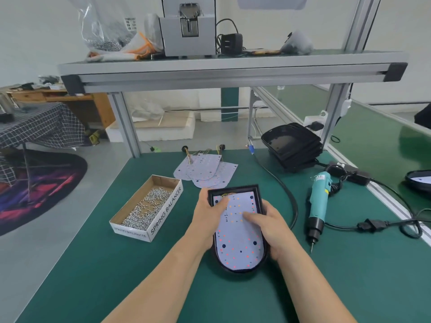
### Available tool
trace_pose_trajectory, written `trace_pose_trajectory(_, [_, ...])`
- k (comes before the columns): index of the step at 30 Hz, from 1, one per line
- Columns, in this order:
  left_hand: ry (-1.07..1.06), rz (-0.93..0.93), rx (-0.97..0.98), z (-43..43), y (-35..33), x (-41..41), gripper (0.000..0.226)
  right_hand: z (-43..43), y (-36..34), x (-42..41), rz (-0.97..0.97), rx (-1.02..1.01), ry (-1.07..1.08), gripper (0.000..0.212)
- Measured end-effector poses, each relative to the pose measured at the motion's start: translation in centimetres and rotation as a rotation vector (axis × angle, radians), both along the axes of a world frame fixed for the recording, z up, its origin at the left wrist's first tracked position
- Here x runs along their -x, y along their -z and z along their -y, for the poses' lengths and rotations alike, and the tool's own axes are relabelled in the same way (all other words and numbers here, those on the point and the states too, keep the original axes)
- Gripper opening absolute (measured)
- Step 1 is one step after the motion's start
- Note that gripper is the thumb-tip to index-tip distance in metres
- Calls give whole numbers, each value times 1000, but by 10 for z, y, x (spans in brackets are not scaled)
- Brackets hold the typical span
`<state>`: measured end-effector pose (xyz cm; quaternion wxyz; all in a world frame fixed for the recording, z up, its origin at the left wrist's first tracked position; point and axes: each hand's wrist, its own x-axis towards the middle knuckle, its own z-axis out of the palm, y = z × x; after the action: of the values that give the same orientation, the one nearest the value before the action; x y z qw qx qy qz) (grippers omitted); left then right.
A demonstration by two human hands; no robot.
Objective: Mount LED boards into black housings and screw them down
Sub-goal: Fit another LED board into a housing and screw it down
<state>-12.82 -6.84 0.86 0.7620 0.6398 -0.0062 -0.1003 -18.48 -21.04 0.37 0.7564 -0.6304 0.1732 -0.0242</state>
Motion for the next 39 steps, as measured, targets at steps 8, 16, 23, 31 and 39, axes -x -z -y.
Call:
trace_pose_trajectory(8, [102,-72,-315,-1,6,-2,15,9,10,2,33,476,129,44])
trace_pose_trajectory(16, [-195,216,-824,-68,-32,-43,17,13,20,1,30,418,166,59])
trace_pose_trajectory(23, [441,28,-1644,-167,-53,-88,43,15,27,-4,24,423,158,59])
trace_pose_trajectory(31, [333,314,-1505,-171,-20,-86,30,16,28,-6,13,438,154,59])
trace_pose_trajectory(39, [209,233,-1366,-184,-21,-87,11,14,25,-5,21,430,153,59])
